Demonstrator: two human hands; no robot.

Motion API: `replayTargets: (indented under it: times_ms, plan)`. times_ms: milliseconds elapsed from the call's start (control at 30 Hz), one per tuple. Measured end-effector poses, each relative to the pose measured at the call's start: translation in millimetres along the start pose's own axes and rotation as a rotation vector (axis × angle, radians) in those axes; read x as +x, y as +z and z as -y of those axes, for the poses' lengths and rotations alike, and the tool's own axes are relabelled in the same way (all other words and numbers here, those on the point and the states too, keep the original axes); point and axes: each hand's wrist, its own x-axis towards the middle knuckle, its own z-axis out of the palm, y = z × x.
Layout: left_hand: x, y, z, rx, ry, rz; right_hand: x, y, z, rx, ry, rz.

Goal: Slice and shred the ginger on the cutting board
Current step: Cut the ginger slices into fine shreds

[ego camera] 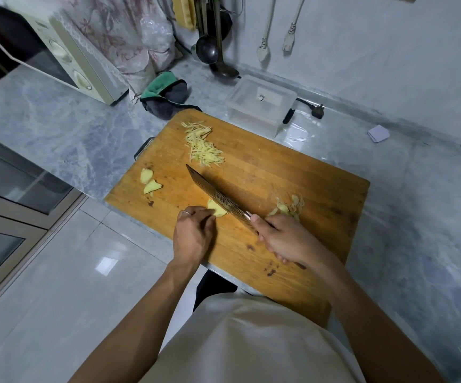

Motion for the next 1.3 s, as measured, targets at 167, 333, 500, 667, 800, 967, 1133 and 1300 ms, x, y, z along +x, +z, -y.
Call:
replayTargets:
  times_ms: [167,333,500,667,800,967,1133,1300]
  plan:
    - [2.6,-3.1,6.0,0.039,0.08,0.02,-0.2,1.5,-1.4,-0.035,-0.023,-0.001]
    - [0.4,-1.4,19.6,0.135,0.317,0.05,-3.8,5.5,0.8,-0.099,-0.044,-0.018]
    - [2.2,7.2,27.8,0.235,0.444,0.074,-9.7,10.8,5.7,-0.153,-0.082,-0.049]
    - [-0.9,6.9,24.8,0.207,0.478,0.047,-14.7,21.4,3.4,-0.168,-0.095,-0.091]
    - [1.8,7.1,21.7,0.2,0.456,0.03,-21.0,25.5,5.7,-0.199,-0.105,-0.102]
    - [-0.6,6.6,14.9,0.194,0.43,-0.018,-23.9,30.5,8.9,-0.264,-0.107,-0.119]
    - [-0.9,5.7,11.8,0.207,0.4,-0.022,-24.2,35.1,12.5,-0.313,-0.107,-0.142]
    - [-2.2,6.8,11.4,0.196,0.383,-0.034,-25.5,37.5,11.8,-0.341,-0.126,-0.164]
